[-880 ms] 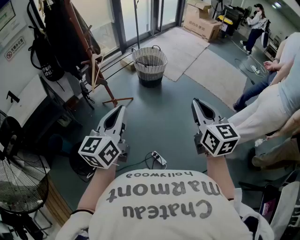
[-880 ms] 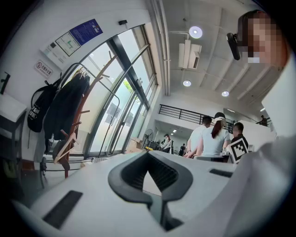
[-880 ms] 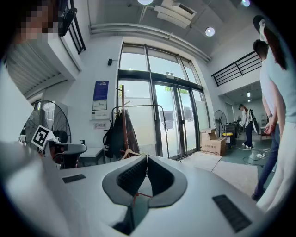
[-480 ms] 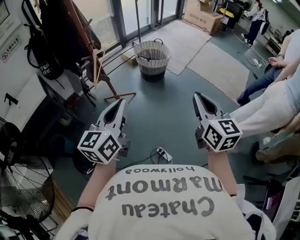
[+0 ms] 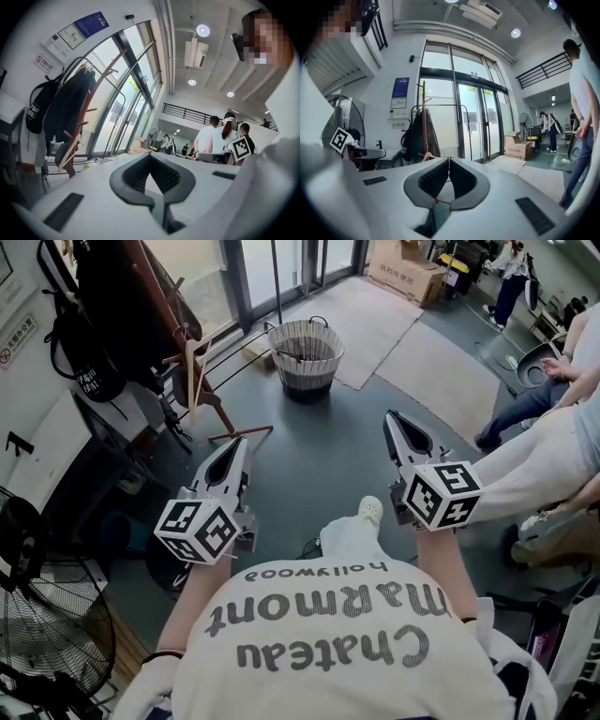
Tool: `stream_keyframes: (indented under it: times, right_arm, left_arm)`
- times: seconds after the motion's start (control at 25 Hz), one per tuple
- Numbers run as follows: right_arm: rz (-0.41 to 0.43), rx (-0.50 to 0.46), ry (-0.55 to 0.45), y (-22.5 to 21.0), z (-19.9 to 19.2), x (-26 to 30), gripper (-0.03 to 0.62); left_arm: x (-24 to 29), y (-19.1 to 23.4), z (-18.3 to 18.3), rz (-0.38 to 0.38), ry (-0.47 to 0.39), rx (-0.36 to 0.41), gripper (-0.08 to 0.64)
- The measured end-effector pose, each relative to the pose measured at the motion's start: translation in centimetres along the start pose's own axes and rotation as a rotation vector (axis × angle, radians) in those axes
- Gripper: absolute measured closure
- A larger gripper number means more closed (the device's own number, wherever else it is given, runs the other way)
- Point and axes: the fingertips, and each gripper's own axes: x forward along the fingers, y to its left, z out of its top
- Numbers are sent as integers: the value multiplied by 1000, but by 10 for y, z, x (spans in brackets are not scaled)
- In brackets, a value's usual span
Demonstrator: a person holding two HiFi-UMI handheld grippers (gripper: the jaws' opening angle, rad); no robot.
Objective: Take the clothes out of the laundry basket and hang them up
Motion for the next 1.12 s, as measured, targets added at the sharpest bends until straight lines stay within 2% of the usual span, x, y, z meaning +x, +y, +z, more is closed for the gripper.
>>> stream_keyframes:
  times: [0.16,0.32,0.6,0.84,1.12]
  right_arm:
    - [15,8,26,-15,-7,23,563]
    - [44,20,24,-44,-3,56,563]
    - [121,73,85,-136,-21,140,563]
    - [196,107,100,-218,7,218,563]
    - [252,177,64,-288,36,270,563]
  left_arm:
    - [22,12,0,27,5,-8,552]
    - [62,19,9,44,-11,16,552]
    - [168,36,-4,114,2,-33,552]
    - [273,44,9,164,-17,-58,552]
    - [356,40,27,185,-58,-52,552]
